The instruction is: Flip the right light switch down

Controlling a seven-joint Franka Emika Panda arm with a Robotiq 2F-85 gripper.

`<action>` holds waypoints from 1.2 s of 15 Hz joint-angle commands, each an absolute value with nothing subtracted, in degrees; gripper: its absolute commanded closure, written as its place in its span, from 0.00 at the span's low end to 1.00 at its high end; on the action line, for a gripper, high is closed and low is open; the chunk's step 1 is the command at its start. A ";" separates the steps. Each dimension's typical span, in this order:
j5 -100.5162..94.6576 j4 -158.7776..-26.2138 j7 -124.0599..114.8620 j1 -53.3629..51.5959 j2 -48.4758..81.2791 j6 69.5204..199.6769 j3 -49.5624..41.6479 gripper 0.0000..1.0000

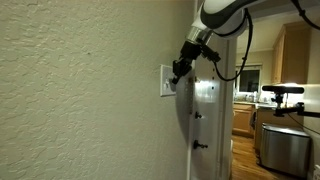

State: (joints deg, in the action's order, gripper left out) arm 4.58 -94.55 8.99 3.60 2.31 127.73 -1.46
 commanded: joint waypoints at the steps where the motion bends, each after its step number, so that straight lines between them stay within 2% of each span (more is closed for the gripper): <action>1: 4.42 -96.20 10.18 3.37 2.47 126.63 -1.79 0.94; 4: 3.61 -97.73 10.65 3.33 0.01 126.50 -1.79 0.93; 6: 1.55 -99.17 10.39 3.22 -2.07 124.84 -1.80 0.76; 7: 0.33 -100.25 10.46 3.15 -3.06 123.83 -1.77 0.75; 8: -0.93 -101.20 10.33 3.13 -3.82 122.90 -1.78 0.60; 10: -2.84 -102.93 10.17 3.13 -5.01 120.86 -1.80 0.49; 17: -3.07 -109.43 9.07 2.93 -5.85 115.14 -1.70 0.02; 18: -2.96 -110.50 9.01 2.88 -5.85 115.06 -1.65 0.01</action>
State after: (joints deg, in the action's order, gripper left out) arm -2.41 -105.43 9.58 3.51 -3.22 116.08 -1.41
